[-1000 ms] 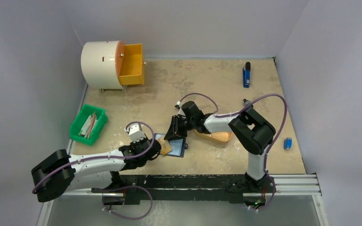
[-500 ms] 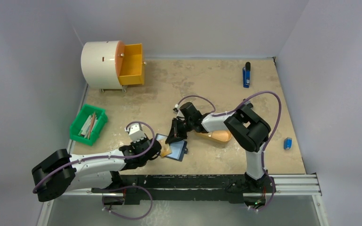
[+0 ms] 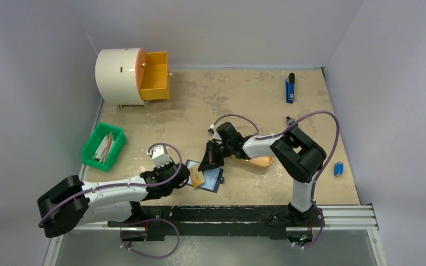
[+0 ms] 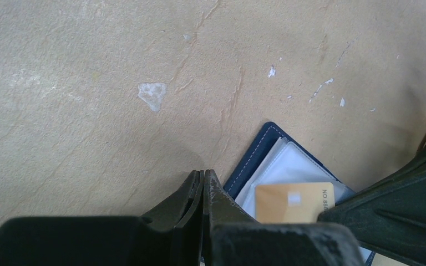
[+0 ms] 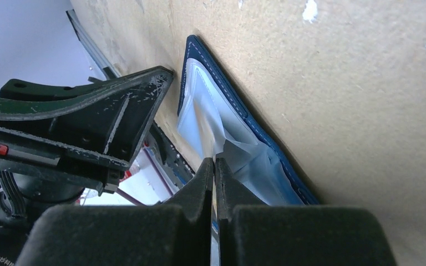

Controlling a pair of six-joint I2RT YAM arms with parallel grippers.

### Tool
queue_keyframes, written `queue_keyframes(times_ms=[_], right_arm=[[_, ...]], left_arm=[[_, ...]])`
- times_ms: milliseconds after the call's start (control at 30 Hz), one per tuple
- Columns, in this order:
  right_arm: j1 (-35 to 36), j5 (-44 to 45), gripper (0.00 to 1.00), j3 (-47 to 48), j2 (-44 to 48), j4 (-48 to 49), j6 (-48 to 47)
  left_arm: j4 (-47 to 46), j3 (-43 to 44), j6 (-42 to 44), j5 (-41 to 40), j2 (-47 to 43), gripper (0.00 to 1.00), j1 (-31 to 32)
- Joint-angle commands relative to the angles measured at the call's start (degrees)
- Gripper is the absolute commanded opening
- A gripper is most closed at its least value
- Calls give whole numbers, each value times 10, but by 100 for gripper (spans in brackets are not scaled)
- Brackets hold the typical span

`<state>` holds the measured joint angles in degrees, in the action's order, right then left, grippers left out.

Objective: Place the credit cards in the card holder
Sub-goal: Insert the credit card into the card holder.

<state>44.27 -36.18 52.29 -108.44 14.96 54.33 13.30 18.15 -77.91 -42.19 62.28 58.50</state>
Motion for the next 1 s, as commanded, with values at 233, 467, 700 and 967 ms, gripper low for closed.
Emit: queue_keyframes(times_ms=[233, 467, 700, 967], right_arm=[[-15, 28, 0, -18, 40, -23, -36], [-16, 40, 0, 46, 18, -106, -137], [-17, 25, 0, 89, -3, -140, -187], [-23, 9, 0, 137, -31, -189, -233]], left_arm=[[33, 0, -19, -4, -32, 0, -2], [19, -9, 43, 4, -161, 39, -2], [-106, -37, 109, 102, -145, 35, -2], [-198, -39, 121, 147, -10, 13, -3]])
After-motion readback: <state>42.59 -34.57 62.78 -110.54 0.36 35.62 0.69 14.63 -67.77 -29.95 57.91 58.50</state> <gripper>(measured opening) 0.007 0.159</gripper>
